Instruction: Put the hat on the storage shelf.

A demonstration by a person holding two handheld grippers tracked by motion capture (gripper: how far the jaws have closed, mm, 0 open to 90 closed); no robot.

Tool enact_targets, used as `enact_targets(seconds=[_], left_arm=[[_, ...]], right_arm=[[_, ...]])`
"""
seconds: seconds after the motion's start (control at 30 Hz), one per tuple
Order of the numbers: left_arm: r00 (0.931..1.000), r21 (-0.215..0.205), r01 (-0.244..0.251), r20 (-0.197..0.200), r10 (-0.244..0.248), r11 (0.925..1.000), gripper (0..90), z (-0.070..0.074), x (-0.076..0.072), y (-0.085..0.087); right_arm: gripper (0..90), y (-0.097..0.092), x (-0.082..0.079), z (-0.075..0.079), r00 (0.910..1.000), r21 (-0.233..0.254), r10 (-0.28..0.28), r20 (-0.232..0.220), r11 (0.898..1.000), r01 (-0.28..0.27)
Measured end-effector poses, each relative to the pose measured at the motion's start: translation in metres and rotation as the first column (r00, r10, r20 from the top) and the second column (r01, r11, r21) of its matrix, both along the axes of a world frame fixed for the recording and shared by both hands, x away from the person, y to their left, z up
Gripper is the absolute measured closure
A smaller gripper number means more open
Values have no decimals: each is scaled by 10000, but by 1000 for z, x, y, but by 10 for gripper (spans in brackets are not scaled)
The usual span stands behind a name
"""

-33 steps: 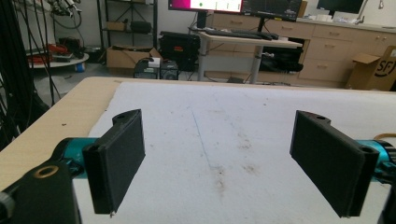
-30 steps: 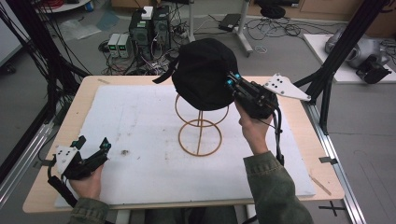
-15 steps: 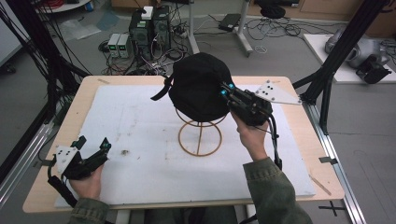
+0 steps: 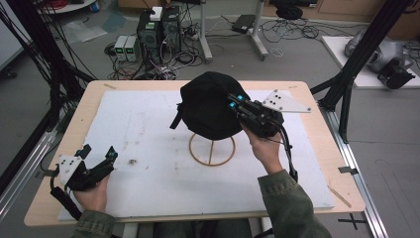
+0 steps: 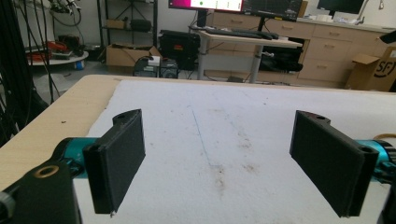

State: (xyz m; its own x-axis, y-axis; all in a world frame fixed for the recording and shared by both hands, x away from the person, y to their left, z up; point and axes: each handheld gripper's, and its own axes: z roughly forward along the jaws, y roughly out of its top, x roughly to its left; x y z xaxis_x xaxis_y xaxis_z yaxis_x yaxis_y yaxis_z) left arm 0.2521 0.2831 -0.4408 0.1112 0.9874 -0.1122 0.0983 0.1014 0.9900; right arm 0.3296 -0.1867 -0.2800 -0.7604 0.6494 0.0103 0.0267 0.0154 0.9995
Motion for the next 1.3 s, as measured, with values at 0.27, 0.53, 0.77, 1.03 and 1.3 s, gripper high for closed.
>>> enact_targets(seconds=[0.27,0.53,0.77,1.03,1.3], left_arm=[[10000,-26,13,-41,-13,10000,183,0,0,1],[10000,-26,16,-54,-16,10000,183,0,0,0],[10000,-48,21,-36,-21,10000,183,0,0,1],[10000,-51,9,-26,-10,10000,183,0,0,1],[10000,-62,1,-22,-1,10000,182,0,0,1]], right_arm=[[860,-4,-1,-10,9997,219,-90,-240,9997,95],[786,-2,-1,-14,9987,99,155,-478,9998,-150],[691,0,1,-17,9962,86,29,-872,10000,-22],[510,-4,2,-17,9939,303,-157,-1092,9994,191],[316,-8,2,-19,9906,406,-735,-1154,9961,787]])
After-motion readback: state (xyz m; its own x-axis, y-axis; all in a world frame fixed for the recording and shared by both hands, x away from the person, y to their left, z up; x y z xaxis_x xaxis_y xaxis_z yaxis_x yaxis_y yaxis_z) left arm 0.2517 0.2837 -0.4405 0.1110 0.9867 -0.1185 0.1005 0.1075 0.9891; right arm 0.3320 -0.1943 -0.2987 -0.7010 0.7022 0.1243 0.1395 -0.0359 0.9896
